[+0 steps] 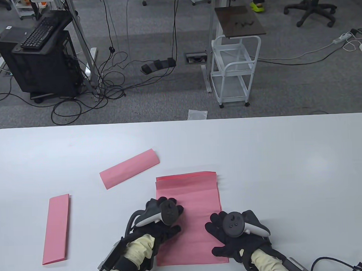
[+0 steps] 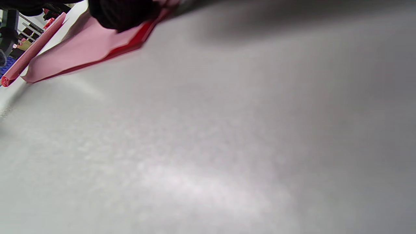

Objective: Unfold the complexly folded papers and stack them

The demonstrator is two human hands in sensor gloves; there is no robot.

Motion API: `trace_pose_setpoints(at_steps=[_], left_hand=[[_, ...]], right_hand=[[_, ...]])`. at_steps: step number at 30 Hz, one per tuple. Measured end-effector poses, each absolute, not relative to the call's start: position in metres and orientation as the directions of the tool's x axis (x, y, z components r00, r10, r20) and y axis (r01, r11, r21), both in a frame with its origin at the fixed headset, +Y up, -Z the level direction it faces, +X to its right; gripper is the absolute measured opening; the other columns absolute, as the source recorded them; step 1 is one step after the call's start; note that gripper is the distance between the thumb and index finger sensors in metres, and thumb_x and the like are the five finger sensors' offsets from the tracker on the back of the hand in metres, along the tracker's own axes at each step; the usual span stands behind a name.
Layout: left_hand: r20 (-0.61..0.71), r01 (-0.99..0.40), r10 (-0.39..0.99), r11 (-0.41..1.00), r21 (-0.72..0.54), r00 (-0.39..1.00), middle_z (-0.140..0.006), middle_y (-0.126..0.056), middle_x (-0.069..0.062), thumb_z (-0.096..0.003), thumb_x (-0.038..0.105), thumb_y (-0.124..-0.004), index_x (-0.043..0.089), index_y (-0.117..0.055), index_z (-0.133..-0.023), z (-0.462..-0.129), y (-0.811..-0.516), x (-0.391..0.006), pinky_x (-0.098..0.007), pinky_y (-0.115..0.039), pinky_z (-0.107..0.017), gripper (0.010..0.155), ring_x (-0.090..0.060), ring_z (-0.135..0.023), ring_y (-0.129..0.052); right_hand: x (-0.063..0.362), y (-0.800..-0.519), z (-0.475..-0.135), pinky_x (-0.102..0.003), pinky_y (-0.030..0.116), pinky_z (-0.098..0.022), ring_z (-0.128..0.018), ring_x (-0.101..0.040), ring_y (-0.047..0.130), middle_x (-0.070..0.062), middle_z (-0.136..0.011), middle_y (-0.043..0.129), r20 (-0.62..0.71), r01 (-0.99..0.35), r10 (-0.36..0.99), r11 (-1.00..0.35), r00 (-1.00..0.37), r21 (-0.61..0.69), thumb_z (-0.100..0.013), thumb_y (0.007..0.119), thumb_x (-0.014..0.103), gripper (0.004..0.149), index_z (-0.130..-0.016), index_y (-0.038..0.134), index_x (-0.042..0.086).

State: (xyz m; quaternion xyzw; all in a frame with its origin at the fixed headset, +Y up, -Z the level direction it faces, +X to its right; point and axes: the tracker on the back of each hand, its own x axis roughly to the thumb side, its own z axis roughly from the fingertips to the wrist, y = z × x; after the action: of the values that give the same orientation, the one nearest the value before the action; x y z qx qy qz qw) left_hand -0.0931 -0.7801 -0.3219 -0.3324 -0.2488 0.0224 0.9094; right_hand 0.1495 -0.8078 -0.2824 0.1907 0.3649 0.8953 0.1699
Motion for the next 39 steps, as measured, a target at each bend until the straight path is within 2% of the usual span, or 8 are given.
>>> trace_pose_setpoints(at_steps=[2, 6, 10, 20, 25, 29, 34, 39], left_hand=[[0.499, 0.159, 0.219, 0.778, -0.608, 0.839, -0.110, 0.013, 0.017, -0.0562, 0.053, -0.053, 0.043, -0.011, -0.106, -0.322, -0.783, -0.076, -0.055, 0.007, -0.071, 0.066, -0.019, -0.107, 0.013], [0.486, 0.217, 0.134, 0.771, -0.599, 0.863, -0.110, 0.012, 0.021, -0.0536, 0.059, -0.049, 0.049, -0.004, -0.102, -0.344, -0.798, -0.066, -0.056, 0.005, -0.072, 0.067, -0.016, -0.108, 0.010], [0.303, 0.018, 0.234, 0.764, -0.645, 0.924, -0.109, 0.011, 0.025, -0.0538, 0.060, -0.050, 0.051, -0.007, -0.101, -0.376, -0.803, -0.074, -0.054, 0.007, -0.071, 0.065, -0.013, -0.107, 0.013], [0.094, -0.084, 0.182, 0.775, -0.627, 0.979, -0.109, 0.009, 0.024, -0.0529, 0.062, -0.049, 0.048, -0.008, -0.102, -0.434, -0.798, -0.108, -0.055, 0.007, -0.071, 0.066, -0.011, -0.108, 0.009], [0.098, -0.095, 0.198, 0.776, -0.624, 0.975, -0.110, 0.010, 0.021, -0.0539, 0.060, -0.048, 0.045, -0.007, -0.103, -0.434, -0.798, -0.107, -0.055, 0.006, -0.071, 0.066, -0.014, -0.107, 0.010], [0.054, -0.202, 0.307, 0.738, -0.644, 0.950, -0.111, 0.008, 0.017, -0.0551, 0.057, -0.052, 0.042, -0.011, -0.106, -0.434, -0.795, -0.109, -0.055, 0.006, -0.069, 0.066, -0.018, -0.106, 0.011], [0.061, -0.319, 0.408, 0.790, -0.524, 0.911, -0.109, 0.014, 0.017, -0.0557, 0.054, -0.054, 0.044, -0.008, -0.106, -0.430, -0.767, -0.120, -0.055, 0.008, -0.069, 0.069, -0.019, -0.104, 0.016], [0.055, -0.280, 0.337, 0.851, -0.444, 0.940, -0.110, 0.014, 0.016, -0.0559, 0.053, -0.056, 0.045, -0.009, -0.106, -0.426, -0.736, -0.155, -0.055, 0.007, -0.070, 0.069, -0.020, -0.104, 0.017]], right_hand=[[0.150, -0.808, -0.282, -0.046, -0.018, -0.064, -0.098, -0.005, -0.020, 0.023, -0.109, -0.010, 0.217, -0.165, 0.443, -0.676, -0.870, 0.718, -0.050, 0.064, 0.054, 0.074, -0.103, 0.013, 0.047], [0.150, -0.808, -0.282, -0.045, -0.019, -0.064, -0.098, -0.005, -0.020, 0.023, -0.109, -0.010, 0.216, -0.166, 0.445, -0.674, -0.869, 0.720, -0.050, 0.064, 0.054, 0.074, -0.103, 0.013, 0.048], [0.150, -0.808, -0.282, -0.046, -0.019, -0.064, -0.097, -0.005, -0.021, 0.023, -0.109, -0.010, 0.217, -0.165, 0.444, -0.675, -0.869, 0.720, -0.050, 0.064, 0.054, 0.074, -0.103, 0.013, 0.047], [0.150, -0.808, -0.282, -0.045, -0.019, -0.064, -0.098, -0.005, -0.021, 0.023, -0.109, -0.011, 0.218, -0.164, 0.444, -0.674, -0.869, 0.720, -0.051, 0.063, 0.054, 0.074, -0.104, 0.012, 0.048], [0.150, -0.808, -0.282, -0.045, -0.019, -0.063, -0.097, -0.005, -0.021, 0.023, -0.109, -0.011, 0.217, -0.164, 0.445, -0.672, -0.869, 0.722, -0.051, 0.063, 0.054, 0.074, -0.104, 0.012, 0.047], [0.149, -0.806, -0.282, -0.047, -0.016, -0.065, -0.099, -0.008, -0.018, 0.021, -0.111, -0.007, 0.227, -0.168, 0.440, -0.694, -0.869, 0.700, -0.051, 0.064, 0.053, 0.073, -0.105, 0.015, 0.046], [0.151, -0.794, -0.284, -0.049, -0.012, -0.067, -0.103, -0.010, -0.011, 0.018, -0.114, 0.003, 0.218, -0.266, 0.506, -0.716, -0.834, 0.645, -0.051, 0.061, 0.053, 0.068, -0.107, 0.024, 0.043], [0.155, -0.769, -0.282, -0.049, -0.012, -0.067, -0.103, -0.010, -0.011, 0.018, -0.115, 0.003, 0.221, -0.331, 0.540, -0.738, -0.812, 0.588, -0.051, 0.061, 0.053, 0.068, -0.107, 0.025, 0.043]])
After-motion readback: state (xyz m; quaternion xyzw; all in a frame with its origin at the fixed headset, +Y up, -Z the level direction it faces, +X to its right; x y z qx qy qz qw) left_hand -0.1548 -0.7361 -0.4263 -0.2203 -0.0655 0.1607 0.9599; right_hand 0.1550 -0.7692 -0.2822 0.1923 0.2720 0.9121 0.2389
